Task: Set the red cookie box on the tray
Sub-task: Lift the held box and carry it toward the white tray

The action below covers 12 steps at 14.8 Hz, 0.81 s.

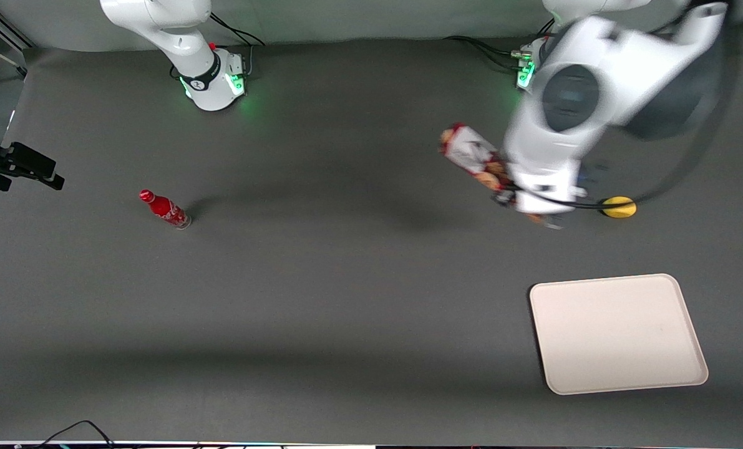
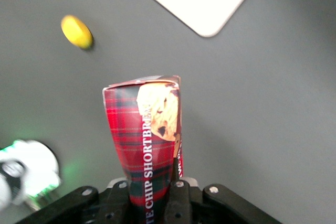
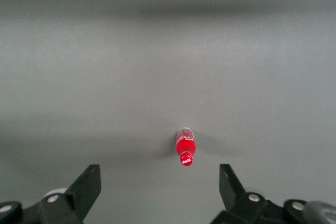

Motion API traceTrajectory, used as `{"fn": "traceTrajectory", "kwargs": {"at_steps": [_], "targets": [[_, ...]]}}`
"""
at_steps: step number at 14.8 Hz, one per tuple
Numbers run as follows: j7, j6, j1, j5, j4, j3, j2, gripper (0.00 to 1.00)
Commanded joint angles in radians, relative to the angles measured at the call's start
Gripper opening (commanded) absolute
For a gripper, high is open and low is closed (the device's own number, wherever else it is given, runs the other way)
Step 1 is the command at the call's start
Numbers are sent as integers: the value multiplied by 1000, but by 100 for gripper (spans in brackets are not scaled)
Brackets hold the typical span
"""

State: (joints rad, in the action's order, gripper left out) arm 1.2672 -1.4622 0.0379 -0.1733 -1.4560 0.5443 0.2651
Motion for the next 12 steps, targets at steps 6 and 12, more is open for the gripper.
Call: {"fn": "traceTrajectory", "kwargs": {"at_steps": [6, 12], "targets": [[-841, 14, -13, 64, 74, -530, -43, 0], [-1222, -179, -10, 87, 270, -707, 279, 0]]}}
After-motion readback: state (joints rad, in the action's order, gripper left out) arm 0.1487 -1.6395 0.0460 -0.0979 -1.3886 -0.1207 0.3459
